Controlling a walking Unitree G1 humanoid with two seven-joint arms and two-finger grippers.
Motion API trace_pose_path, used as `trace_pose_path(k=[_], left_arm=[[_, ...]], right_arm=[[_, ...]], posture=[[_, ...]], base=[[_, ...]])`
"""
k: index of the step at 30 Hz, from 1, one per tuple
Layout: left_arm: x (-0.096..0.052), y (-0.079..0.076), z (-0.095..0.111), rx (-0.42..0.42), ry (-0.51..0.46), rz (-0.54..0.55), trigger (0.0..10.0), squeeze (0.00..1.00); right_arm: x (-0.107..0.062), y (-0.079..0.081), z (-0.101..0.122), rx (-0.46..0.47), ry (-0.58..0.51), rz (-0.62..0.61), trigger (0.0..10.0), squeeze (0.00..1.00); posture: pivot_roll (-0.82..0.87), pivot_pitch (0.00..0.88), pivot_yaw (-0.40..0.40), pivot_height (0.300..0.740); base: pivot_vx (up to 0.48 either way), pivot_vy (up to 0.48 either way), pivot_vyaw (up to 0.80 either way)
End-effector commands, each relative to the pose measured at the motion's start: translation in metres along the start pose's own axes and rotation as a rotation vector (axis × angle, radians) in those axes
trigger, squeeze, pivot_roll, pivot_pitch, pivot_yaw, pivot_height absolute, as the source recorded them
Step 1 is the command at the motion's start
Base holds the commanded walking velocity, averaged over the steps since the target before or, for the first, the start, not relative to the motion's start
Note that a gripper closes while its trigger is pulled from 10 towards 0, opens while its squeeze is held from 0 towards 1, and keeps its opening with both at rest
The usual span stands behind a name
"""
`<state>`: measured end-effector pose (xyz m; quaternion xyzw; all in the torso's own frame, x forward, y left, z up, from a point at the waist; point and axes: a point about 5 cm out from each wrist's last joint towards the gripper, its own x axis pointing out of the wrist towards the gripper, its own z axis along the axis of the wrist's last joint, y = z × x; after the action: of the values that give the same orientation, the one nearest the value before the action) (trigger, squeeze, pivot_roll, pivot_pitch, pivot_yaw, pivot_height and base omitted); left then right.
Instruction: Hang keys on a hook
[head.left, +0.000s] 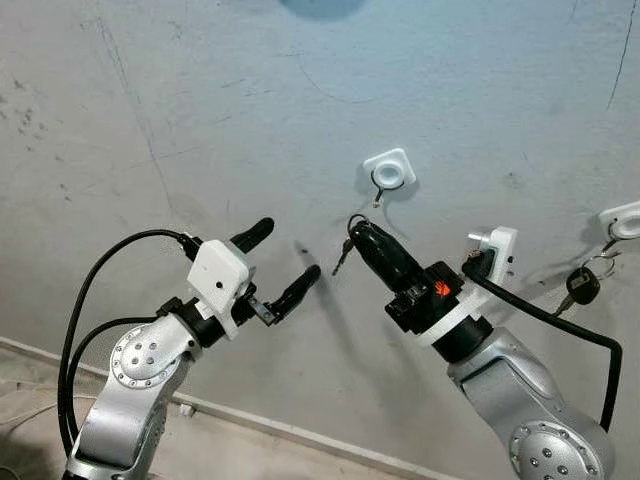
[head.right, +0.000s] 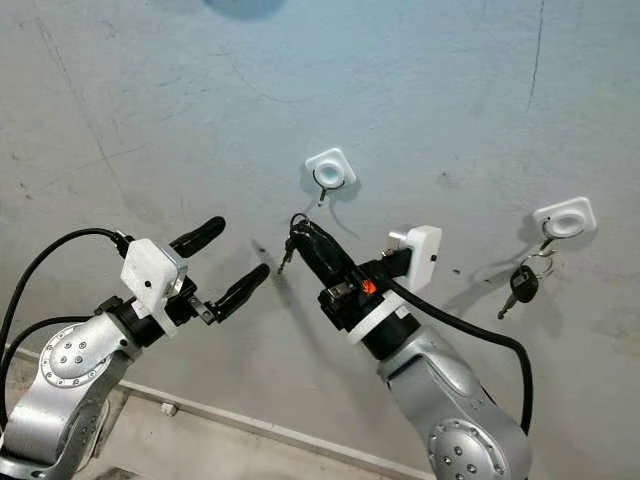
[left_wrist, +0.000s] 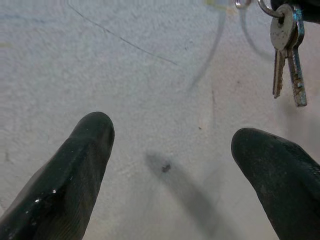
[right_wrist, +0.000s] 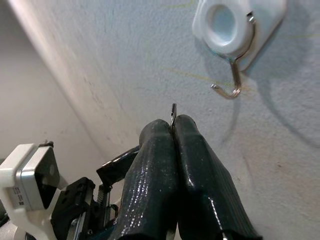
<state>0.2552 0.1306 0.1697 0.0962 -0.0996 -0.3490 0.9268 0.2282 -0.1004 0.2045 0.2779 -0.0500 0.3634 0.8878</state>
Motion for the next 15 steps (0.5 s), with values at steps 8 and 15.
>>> trace_pose_path(k=[8, 15], left_arm=[[0.0040, -0.0021, 0.0072, 0.017, -0.028, -0.018, 10.0, 0.00], [-0.0026, -0.0018, 0.0052, 0.007, -0.004, 0.001, 10.0, 0.00]], right_arm=[[0.0026, -0.0002, 0.0058, -0.004, -0.020, 0.005, 10.0, 0.00], [0.0041, -0.0037, 0.0088, -0.007, -0.038, -0.013, 10.0, 0.00]], posture=[[0.16, 0.000, -0.002, 0.740], [0.16, 0.000, 0.000, 0.740]], base=[[0.000, 0.000, 0.00], [0.000, 0.000, 0.00]])
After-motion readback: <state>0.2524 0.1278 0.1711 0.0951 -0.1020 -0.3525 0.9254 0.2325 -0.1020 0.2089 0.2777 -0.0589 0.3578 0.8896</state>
